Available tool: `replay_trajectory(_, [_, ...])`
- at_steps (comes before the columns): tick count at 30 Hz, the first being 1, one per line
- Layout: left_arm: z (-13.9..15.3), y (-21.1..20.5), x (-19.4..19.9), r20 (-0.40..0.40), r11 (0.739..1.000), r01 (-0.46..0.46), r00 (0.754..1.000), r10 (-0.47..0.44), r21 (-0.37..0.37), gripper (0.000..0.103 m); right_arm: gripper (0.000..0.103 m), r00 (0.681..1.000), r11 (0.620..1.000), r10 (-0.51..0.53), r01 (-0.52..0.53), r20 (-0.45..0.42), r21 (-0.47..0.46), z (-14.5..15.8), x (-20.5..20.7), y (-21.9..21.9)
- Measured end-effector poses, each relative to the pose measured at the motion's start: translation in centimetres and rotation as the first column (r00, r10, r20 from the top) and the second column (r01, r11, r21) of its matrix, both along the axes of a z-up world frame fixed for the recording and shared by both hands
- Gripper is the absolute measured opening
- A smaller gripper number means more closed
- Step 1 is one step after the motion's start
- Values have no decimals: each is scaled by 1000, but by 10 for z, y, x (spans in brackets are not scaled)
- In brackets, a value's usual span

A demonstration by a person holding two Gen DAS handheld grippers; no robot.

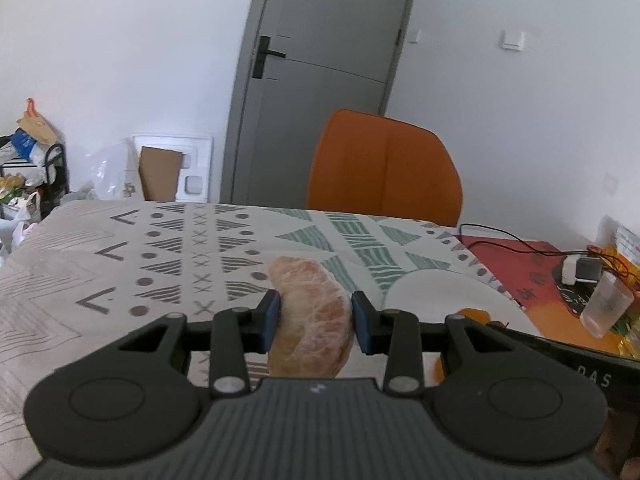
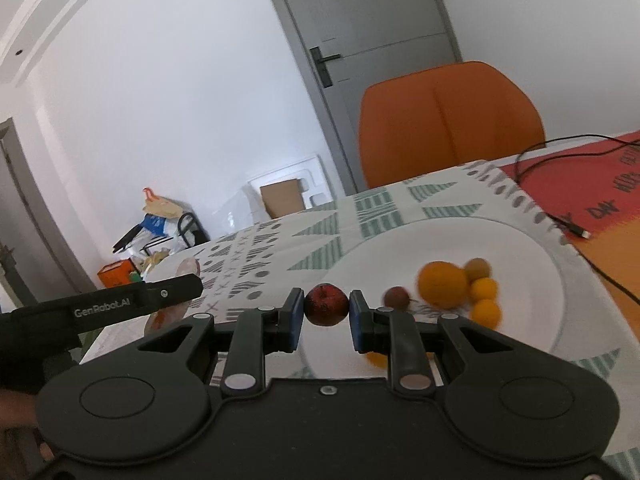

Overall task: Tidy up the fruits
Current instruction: 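Carry the pomelo segment and dark-red fruit over the white plate, then lower both fruits onto the plate and open both tools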

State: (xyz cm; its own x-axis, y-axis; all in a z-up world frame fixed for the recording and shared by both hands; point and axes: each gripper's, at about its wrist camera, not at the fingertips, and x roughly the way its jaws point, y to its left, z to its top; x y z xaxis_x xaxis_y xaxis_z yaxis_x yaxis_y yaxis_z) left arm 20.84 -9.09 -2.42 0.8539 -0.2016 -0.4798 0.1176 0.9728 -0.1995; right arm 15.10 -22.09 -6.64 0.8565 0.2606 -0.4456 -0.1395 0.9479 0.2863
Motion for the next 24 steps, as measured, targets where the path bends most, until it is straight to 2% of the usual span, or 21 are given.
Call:
replay_trajectory(11, [-5, -38, 15, -15, 995, 97, 995, -97, 7, 37, 23, 996, 997, -83, 83, -14, 4, -3, 3, -36])
replay_trajectory(15, [-7, -48, 22, -20, 991, 130, 991, -131, -14, 37, 23, 992, 992, -127, 127, -23, -11, -4, 11, -44])
replay_trajectory(19, [-6, -58, 30, -4, 985, 172, 985, -173, -31, 37, 36, 986, 986, -168, 168, -20, -2, -4, 14, -54])
replay_trajectory(24, [-12, -69, 41, -40, 980, 197, 979, -198, -25, 37, 36, 975, 974, -222, 223, -14, 34, -3, 6, -76])
